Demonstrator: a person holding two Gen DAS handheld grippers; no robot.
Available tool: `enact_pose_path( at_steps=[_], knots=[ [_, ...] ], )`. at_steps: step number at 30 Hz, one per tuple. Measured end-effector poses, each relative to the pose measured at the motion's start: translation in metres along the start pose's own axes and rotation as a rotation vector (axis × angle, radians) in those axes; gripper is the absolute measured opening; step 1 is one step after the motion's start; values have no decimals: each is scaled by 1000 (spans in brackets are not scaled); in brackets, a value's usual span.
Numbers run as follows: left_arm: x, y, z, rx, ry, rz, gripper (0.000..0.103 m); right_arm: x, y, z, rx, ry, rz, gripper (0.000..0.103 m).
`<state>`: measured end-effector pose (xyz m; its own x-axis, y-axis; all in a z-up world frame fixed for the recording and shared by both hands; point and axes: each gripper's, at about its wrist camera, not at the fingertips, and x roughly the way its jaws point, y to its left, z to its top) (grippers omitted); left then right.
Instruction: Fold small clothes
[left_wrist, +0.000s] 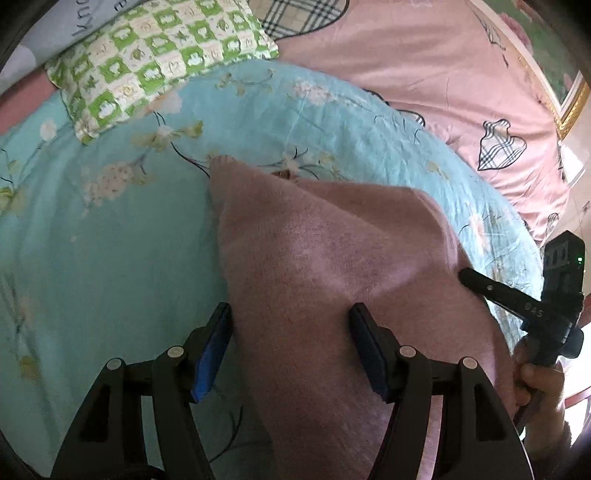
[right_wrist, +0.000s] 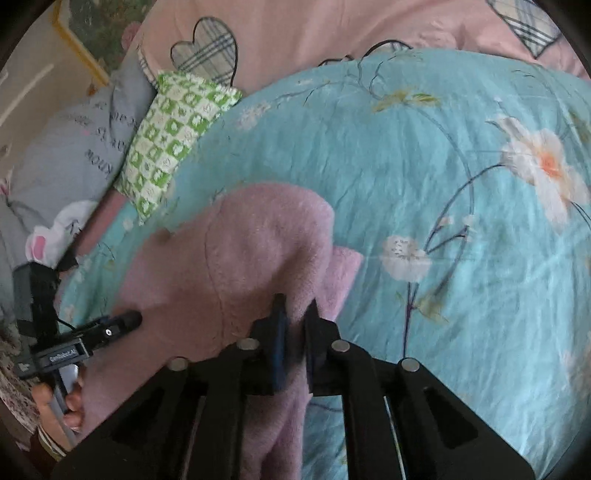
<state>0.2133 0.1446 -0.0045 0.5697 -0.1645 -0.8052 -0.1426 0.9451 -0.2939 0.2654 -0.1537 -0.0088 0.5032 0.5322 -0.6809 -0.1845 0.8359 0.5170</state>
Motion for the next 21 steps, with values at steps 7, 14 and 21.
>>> enact_pose_path(
  at_steps=[7,14,21],
  knots=[
    [-45,-15,8,46,-106,-69,62,-62,26,0,-44,-120,6,24],
    [0,-26,45,36,-10,-188,63,-8,52,29,16,-20,156,24],
    [56,8,50,-26,44,-56,32,59,15,37,126,24,114,11]
  ],
)
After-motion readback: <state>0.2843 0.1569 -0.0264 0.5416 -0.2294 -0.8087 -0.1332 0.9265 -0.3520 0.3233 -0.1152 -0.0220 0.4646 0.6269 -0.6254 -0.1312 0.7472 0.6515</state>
